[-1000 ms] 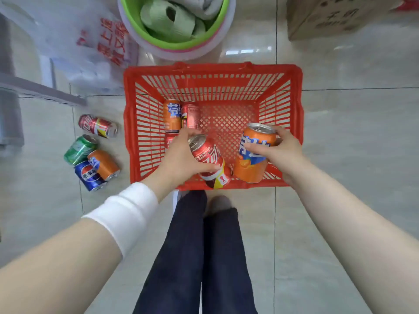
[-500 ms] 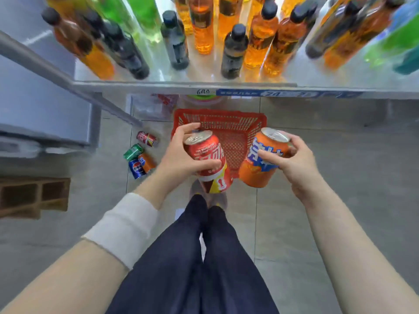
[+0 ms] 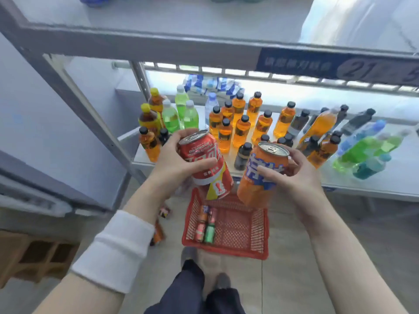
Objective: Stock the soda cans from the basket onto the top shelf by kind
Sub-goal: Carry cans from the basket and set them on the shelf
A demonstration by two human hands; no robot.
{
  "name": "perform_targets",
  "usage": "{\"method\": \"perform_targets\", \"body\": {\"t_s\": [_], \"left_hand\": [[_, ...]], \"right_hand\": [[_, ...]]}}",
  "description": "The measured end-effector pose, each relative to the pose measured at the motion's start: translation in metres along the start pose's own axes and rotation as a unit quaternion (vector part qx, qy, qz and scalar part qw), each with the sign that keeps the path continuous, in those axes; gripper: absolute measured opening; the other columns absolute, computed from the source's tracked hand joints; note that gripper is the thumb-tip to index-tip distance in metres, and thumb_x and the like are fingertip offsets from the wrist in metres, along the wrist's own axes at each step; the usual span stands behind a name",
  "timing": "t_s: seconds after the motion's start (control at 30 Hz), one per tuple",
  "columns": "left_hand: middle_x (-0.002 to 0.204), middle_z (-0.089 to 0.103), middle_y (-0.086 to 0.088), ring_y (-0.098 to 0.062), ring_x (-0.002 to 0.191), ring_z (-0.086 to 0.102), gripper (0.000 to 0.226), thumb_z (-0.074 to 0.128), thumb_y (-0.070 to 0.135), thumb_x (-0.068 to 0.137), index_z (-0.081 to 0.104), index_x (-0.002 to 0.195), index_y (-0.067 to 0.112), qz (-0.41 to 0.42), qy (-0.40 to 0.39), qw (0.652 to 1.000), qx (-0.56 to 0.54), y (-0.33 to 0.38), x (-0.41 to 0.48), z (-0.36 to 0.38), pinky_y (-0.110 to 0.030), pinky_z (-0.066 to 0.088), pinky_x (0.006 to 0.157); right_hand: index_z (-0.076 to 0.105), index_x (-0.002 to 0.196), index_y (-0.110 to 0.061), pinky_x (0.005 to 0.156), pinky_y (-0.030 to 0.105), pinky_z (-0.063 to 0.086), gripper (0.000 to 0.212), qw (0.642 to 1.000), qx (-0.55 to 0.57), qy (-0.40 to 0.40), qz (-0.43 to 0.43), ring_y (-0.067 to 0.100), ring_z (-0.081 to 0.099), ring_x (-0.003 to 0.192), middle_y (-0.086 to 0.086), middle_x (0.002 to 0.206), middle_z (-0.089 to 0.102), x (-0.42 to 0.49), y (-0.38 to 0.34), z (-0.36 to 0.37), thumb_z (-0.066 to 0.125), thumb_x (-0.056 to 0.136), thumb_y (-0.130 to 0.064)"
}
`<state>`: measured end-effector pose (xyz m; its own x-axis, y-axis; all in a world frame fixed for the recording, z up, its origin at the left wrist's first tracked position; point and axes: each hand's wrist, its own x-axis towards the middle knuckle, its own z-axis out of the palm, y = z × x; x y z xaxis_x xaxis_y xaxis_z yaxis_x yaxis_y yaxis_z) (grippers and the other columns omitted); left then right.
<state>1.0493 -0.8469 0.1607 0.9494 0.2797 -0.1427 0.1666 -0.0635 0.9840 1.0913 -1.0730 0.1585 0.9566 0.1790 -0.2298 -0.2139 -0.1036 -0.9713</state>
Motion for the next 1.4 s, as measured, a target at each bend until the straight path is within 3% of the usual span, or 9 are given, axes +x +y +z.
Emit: {"method": "perform_targets", "body": {"t_s": [0.1, 0.2, 0.37, 0.53, 0.7, 0.83, 1.0, 1.3, 1.4], "left_hand": [[0.113, 0.061, 0.004, -0.010, 0.101, 0.062, 0.074, 0.084, 0.030, 0.044, 0.053, 0.111, 0.032, 0.049, -0.009, 0.999, 0.006, 0.039, 0.015, -0.021, -0.020, 0.054, 0.074], [0.107, 0.062, 0.008, -0.005, 0.095, 0.064, 0.073, 0.080, 0.026, 0.046, 0.053, 0.113, 0.029, 0.093, -0.013, 0.996, 0.007, 0.077, 0.033, -0.039, -0.016, 0.053, 0.070], [0.102, 0.062, 0.010, -0.003, 0.088, 0.063, 0.066, 0.081, 0.009, 0.056, 0.051, 0.111, 0.028, 0.164, -0.014, 0.986, 0.019, 0.130, 0.070, -0.071, -0.011, 0.051, 0.064], [0.106, 0.061, 0.009, 0.000, 0.091, 0.063, 0.070, 0.082, 0.008, 0.058, 0.050, 0.119, 0.020, 0.216, -0.028, 0.975, 0.043, 0.170, 0.111, -0.104, -0.015, 0.054, 0.072], [0.109, 0.060, 0.012, -0.001, 0.094, 0.063, 0.081, 0.079, 0.028, 0.046, 0.050, 0.121, 0.019, 0.228, -0.032, 0.971, 0.060, 0.188, 0.150, -0.123, -0.016, 0.054, 0.075], [0.110, 0.060, 0.011, -0.003, 0.097, 0.062, 0.075, 0.083, 0.017, 0.054, 0.048, 0.121, 0.022, 0.222, -0.042, 0.971, 0.082, 0.193, 0.176, -0.130, -0.017, 0.055, 0.076], [0.115, 0.061, 0.003, -0.012, 0.102, 0.063, 0.072, 0.083, 0.007, 0.057, 0.048, 0.118, 0.024, 0.225, -0.038, 0.970, 0.080, 0.196, 0.201, -0.133, -0.027, 0.055, 0.082], [0.113, 0.061, 0.009, -0.007, 0.103, 0.062, 0.071, 0.083, 0.010, 0.056, 0.049, 0.116, 0.027, 0.212, -0.042, 0.974, 0.072, 0.191, 0.223, -0.131, -0.027, 0.055, 0.084], [0.115, 0.060, 0.008, -0.008, 0.104, 0.062, 0.074, 0.084, 0.017, 0.053, 0.049, 0.117, 0.028, 0.210, -0.037, 0.974, 0.075, 0.190, 0.227, -0.133, -0.028, 0.055, 0.084]], "right_hand": [[0.055, 0.120, -0.022, 0.060, 0.015, 0.051, 0.072, 0.999, -0.004, 0.004, -0.037, 0.010, 0.067, 0.090, 0.000, 0.106, 0.068, 0.008, -0.039, 0.013, 0.081, 0.052, -0.027], [0.056, 0.115, -0.022, 0.072, 0.029, 0.053, 0.075, 0.997, 0.001, 0.016, -0.069, 0.018, 0.067, 0.094, 0.002, 0.105, 0.069, 0.023, -0.076, 0.028, 0.080, 0.044, -0.031], [0.055, 0.113, -0.023, 0.060, 0.015, 0.050, 0.077, 0.992, -0.010, 0.014, -0.127, 0.005, 0.068, 0.080, -0.001, 0.097, 0.069, 0.056, -0.138, 0.056, 0.079, 0.040, -0.031], [0.053, 0.099, -0.027, 0.058, 0.016, 0.052, 0.057, 0.984, -0.029, -0.005, -0.174, 0.007, 0.068, 0.075, 0.000, 0.091, 0.068, 0.092, -0.196, 0.083, 0.077, 0.048, -0.024], [0.044, 0.111, -0.016, 0.059, 0.014, 0.052, 0.064, 0.973, -0.085, -0.016, -0.213, 0.003, 0.064, 0.074, -0.002, 0.091, 0.063, 0.130, -0.248, 0.102, 0.079, 0.058, -0.011], [0.043, 0.116, -0.018, 0.058, 0.014, 0.050, 0.075, 0.962, -0.147, -0.034, -0.226, 0.004, 0.062, 0.077, -0.001, 0.091, 0.061, 0.159, -0.292, 0.115, 0.080, 0.051, -0.021], [0.049, 0.121, -0.022, 0.062, 0.018, 0.048, 0.065, 0.929, -0.269, -0.054, -0.248, 0.007, 0.060, 0.086, -0.003, 0.097, 0.060, 0.192, -0.333, 0.119, 0.081, 0.064, -0.016], [0.046, 0.121, -0.020, 0.056, 0.020, 0.040, 0.067, 0.882, -0.400, -0.082, -0.233, 0.004, 0.056, 0.079, -0.009, 0.090, 0.058, 0.244, -0.346, 0.131, 0.082, 0.064, -0.024], [0.046, 0.122, -0.021, 0.061, 0.023, 0.042, 0.069, 0.870, -0.424, -0.093, -0.235, 0.012, 0.056, 0.086, -0.001, 0.104, 0.057, 0.256, -0.346, 0.136, 0.082, 0.064, -0.026]]}}
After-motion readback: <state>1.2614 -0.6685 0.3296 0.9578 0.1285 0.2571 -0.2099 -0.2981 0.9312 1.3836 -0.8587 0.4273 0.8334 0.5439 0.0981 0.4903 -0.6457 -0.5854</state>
